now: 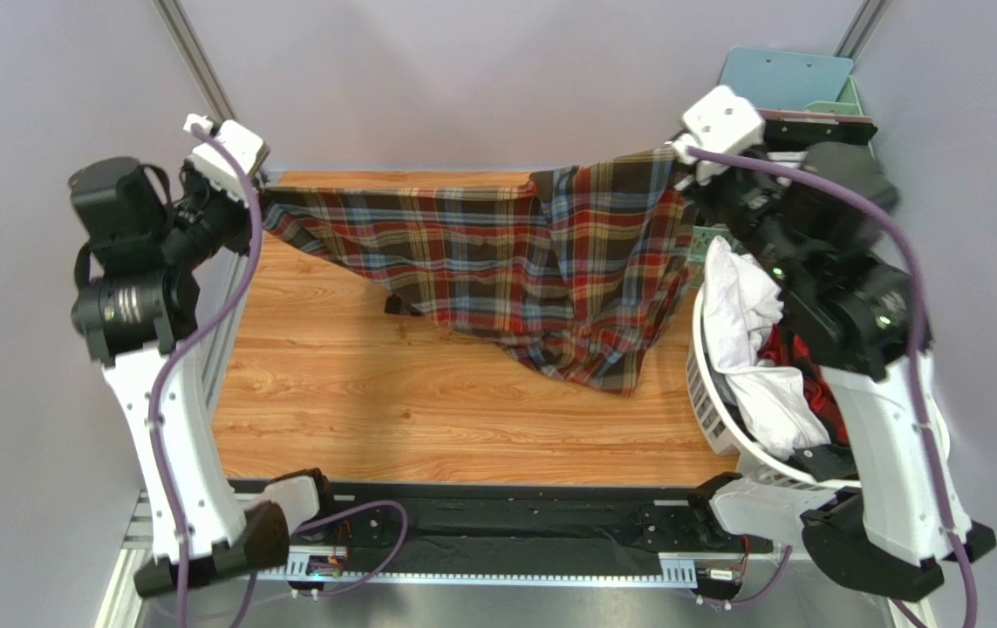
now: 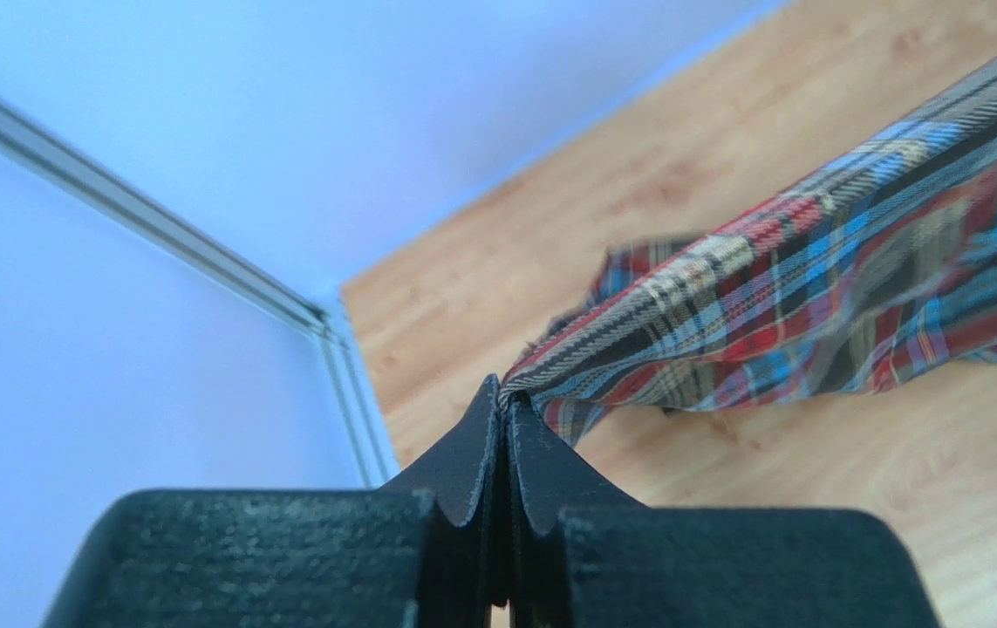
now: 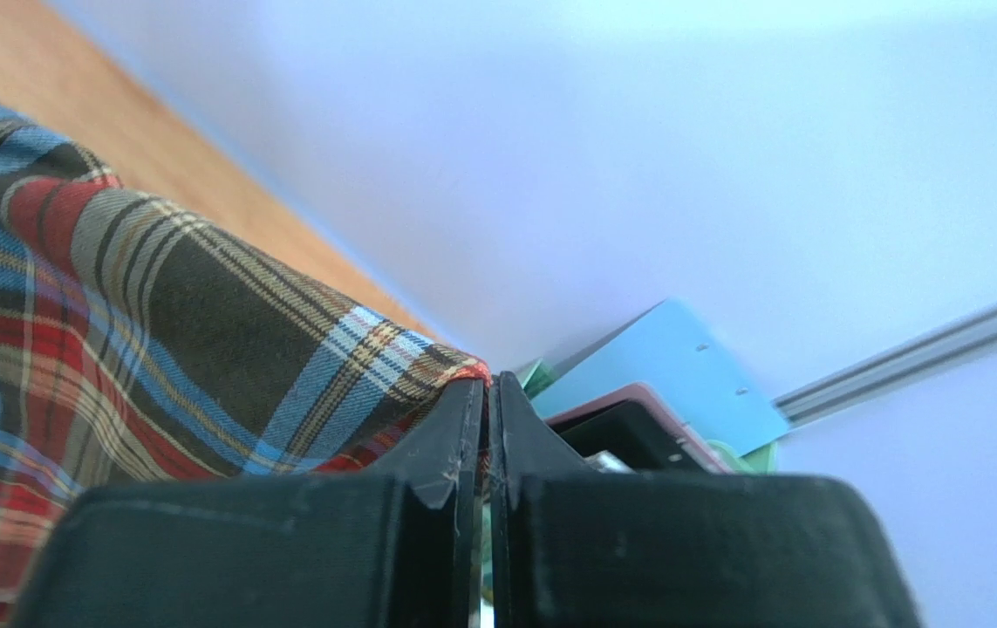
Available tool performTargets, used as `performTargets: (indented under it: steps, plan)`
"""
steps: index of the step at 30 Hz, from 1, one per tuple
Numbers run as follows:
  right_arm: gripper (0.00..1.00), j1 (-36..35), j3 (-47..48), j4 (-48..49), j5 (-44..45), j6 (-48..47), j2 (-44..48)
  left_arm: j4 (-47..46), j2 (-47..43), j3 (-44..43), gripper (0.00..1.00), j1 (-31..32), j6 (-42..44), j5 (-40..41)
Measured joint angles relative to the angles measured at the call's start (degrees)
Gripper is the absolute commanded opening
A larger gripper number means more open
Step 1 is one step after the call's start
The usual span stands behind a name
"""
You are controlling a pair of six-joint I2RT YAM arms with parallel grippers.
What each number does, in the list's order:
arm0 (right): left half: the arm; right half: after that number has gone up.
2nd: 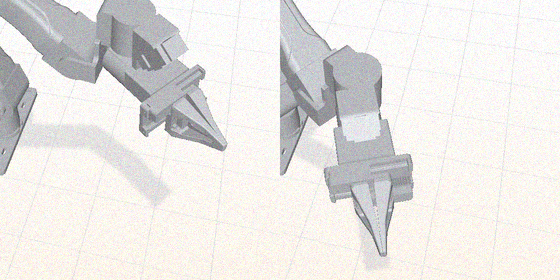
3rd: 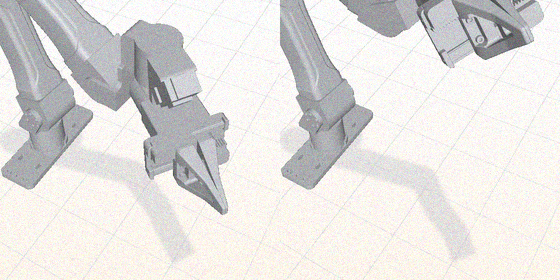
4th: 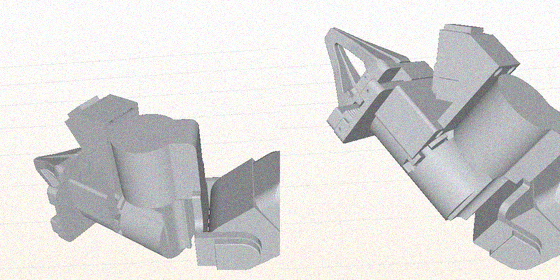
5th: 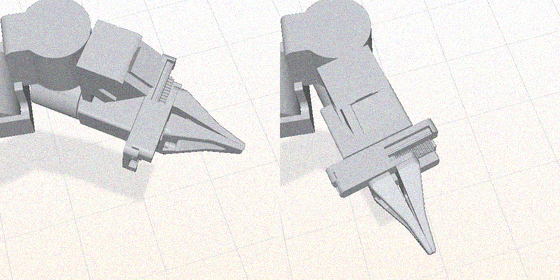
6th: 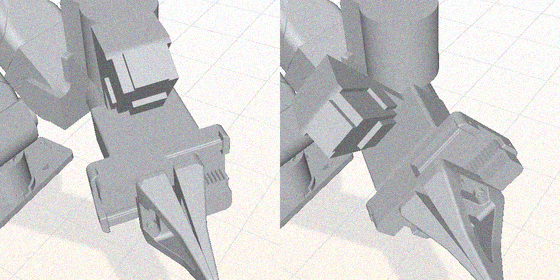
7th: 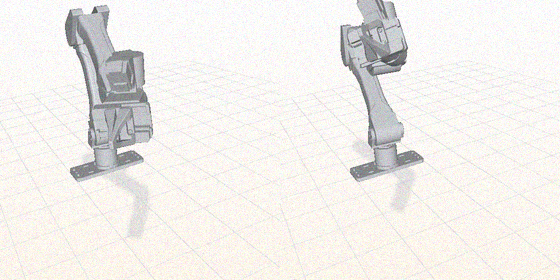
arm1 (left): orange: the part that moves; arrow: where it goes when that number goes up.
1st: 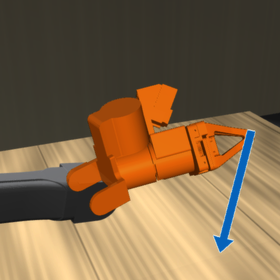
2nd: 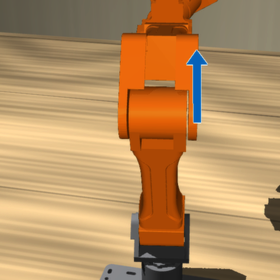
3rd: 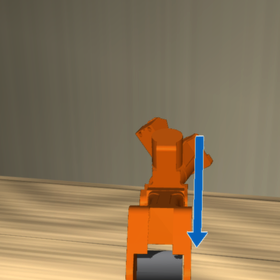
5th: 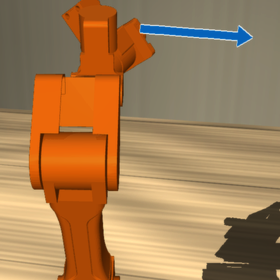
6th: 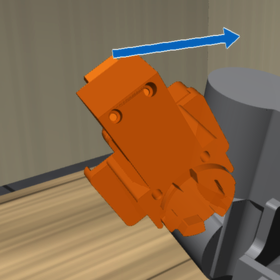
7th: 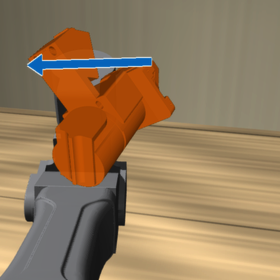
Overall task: Fold and stack the long sleeve shirts
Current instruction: Flatten the shirt out
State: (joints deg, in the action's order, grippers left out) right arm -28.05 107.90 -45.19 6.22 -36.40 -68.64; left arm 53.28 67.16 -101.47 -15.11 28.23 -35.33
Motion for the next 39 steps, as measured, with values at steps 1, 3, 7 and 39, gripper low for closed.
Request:
performTargets:
  steps: [1,3,7,39]
  plan:
    - [0.0,0.0,1.7,-0.1,0.0,0.4,0.9,-1.1,-2.7,0.6,0.0,0.0,-1.0,0.6]
    - [0.0,0.0,6.1,-0.9,-0.2,1.8,2.7,-3.7,-8.0,1.7,0.0,0.0,-2.8,1.7]
    - [0.0,0.0,14.4,-3.2,-2.4,6.1,7.4,-9.7,-18.1,2.6,0.0,0.1,-7.0,4.1]
    - [0.0,8.4,-2.7,31.6,-4.3,3.7,-29.5,-32.2,20.5,8.1,0.0,0.2,-11.3,13.3]
